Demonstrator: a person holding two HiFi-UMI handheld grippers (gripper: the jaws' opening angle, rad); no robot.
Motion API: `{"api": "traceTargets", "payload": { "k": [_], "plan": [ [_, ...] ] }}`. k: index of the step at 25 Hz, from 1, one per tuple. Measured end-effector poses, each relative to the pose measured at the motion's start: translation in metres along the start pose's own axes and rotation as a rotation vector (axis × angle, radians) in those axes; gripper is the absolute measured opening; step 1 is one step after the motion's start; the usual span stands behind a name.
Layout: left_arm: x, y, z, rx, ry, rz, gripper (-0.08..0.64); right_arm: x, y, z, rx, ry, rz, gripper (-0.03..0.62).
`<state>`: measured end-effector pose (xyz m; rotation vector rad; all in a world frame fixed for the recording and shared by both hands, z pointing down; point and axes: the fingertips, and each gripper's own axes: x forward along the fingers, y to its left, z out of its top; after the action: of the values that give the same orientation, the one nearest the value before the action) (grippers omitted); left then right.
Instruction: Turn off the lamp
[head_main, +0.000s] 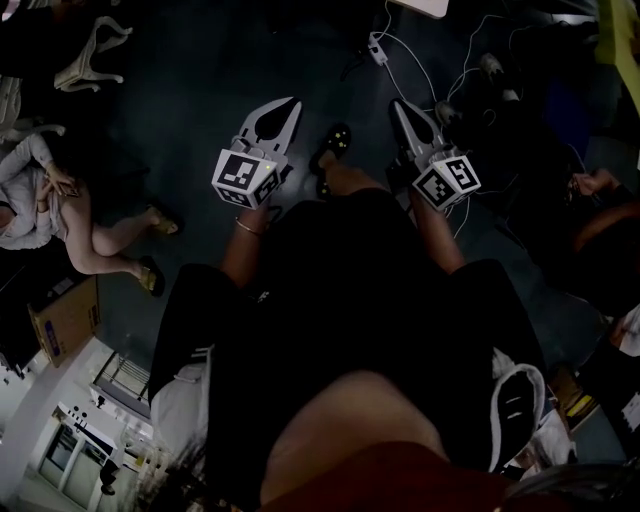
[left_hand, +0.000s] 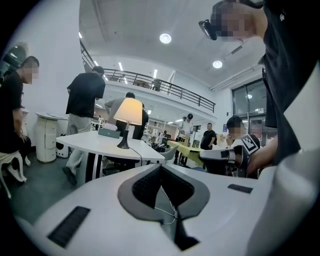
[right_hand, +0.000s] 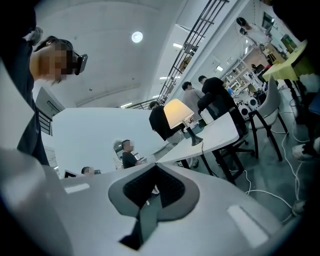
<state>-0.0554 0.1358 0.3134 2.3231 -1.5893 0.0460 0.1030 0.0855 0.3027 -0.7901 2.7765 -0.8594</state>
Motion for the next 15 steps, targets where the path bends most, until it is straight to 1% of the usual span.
{"api": "traceTargets", "payload": {
  "k": [4,9,13,15],
  "plan": [
    [0.022,0.003,0.004,0.018,0.002,-0.031,0.006,0.008,-0.017,0.006,0.000,-0.009,-0.021,0.002],
    [0.046,0.015,0.014,0.017,0.011,-0.058,0.006,0.031,-0.030,0.020,-0.003,-0.026,-0.027,0.002],
    [0.065,0.029,0.022,0.051,0.008,-0.076,0.006,0.052,-0.044,0.030,-0.007,-0.036,-0.028,0.002],
    [0.073,0.036,0.024,0.056,-0.002,-0.085,0.006,0.061,-0.051,0.034,-0.009,-0.045,-0.031,0.002]
  ]
}}
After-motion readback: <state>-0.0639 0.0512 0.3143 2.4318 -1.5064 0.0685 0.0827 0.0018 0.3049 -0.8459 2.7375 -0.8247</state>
